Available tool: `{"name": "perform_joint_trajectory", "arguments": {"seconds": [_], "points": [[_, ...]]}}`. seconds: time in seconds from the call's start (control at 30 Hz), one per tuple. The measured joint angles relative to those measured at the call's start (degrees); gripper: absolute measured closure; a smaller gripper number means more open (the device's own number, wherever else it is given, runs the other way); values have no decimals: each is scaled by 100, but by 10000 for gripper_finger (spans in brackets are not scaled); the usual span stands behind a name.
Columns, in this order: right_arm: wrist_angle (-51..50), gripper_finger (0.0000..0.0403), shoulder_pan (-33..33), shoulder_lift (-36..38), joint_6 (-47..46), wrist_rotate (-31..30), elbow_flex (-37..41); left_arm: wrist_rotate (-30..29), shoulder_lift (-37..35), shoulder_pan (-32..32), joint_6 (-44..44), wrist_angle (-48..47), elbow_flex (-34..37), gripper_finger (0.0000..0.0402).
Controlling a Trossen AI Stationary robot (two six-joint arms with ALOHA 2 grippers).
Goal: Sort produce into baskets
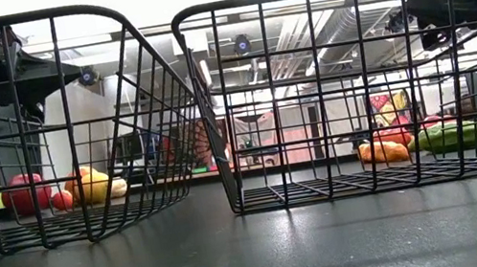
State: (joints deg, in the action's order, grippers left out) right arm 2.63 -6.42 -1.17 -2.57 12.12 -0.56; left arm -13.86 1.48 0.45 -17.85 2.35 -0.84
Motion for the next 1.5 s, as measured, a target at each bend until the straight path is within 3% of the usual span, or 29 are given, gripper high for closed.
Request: {"name": "perform_joint_trajectory", "arguments": {"seconds": [0.37,0.5,0.63,0.73,0.8,0.97,1.23,1.5], "points": [[-2,402,0,0,0,0,-2,-217,0,5,-44,99,0,402],[-1,402,-2,0,0,0,0,-116,10,-9,-1801,1157,-4,401],[-1,402,0,2,0,0,0,-811,10,-4,-2759,2397,-4,402],[0,402,0,0,0,0,-1,-1574,42,-4,-2904,3113,-7,402],[-2,402,-1,1,0,0,-1,-1708,121,8,-2871,3043,-182,401],[-1,402,-1,0,0,0,-2,-1268,846,236,-2685,1021,-1443,367],[-1,402,0,2,0,1,-1,-1181,3054,1447,-593,-3617,-4741,244],[-2,402,-2,1,0,0,-2,175,5848,2916,743,-5505,-6447,180]]}}
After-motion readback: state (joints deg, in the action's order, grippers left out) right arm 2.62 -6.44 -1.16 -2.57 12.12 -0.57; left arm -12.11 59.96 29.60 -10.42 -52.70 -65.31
